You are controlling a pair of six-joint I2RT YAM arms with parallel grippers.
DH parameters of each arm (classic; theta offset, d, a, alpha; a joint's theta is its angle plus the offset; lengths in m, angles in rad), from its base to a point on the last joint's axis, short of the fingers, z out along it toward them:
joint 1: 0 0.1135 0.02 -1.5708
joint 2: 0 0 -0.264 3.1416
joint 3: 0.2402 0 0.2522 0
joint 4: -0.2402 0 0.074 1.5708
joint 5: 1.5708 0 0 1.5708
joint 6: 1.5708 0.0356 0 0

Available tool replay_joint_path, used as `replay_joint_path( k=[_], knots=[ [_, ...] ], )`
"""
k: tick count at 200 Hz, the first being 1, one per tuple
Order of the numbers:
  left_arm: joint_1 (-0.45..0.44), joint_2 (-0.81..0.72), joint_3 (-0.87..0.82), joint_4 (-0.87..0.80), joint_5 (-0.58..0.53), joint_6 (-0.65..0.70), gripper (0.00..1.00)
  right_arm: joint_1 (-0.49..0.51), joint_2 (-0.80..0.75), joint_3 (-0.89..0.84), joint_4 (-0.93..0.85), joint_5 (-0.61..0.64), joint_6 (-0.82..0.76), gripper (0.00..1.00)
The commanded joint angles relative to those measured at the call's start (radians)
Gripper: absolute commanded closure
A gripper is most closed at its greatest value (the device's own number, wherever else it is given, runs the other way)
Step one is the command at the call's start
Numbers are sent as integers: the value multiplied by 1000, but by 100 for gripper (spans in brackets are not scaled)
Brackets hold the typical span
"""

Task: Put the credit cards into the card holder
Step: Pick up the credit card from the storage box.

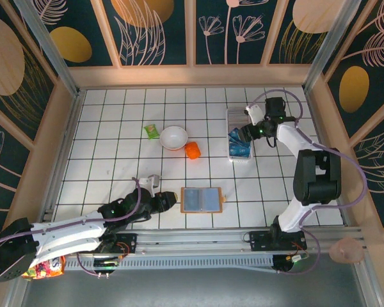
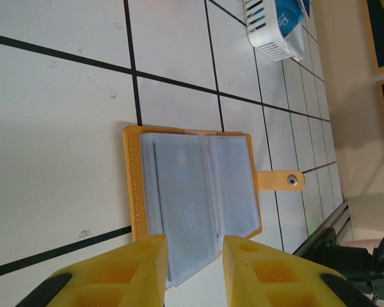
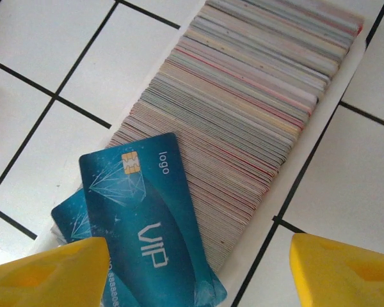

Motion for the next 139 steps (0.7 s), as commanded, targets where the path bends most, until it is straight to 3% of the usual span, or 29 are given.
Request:
replay_joint_path(
  k=[1, 55, 139],
  knots=[
    [-5, -4, 9, 19, -13, -1, 71, -6, 50, 32, -1, -14, 35, 26],
    [-6, -8, 8, 16, -16, -5, 72, -4, 71, 28, 16, 36, 25, 26],
    [-5, -18, 1, 14, -18, -11, 72, -4, 100, 34, 3, 62, 13, 37]
  ],
)
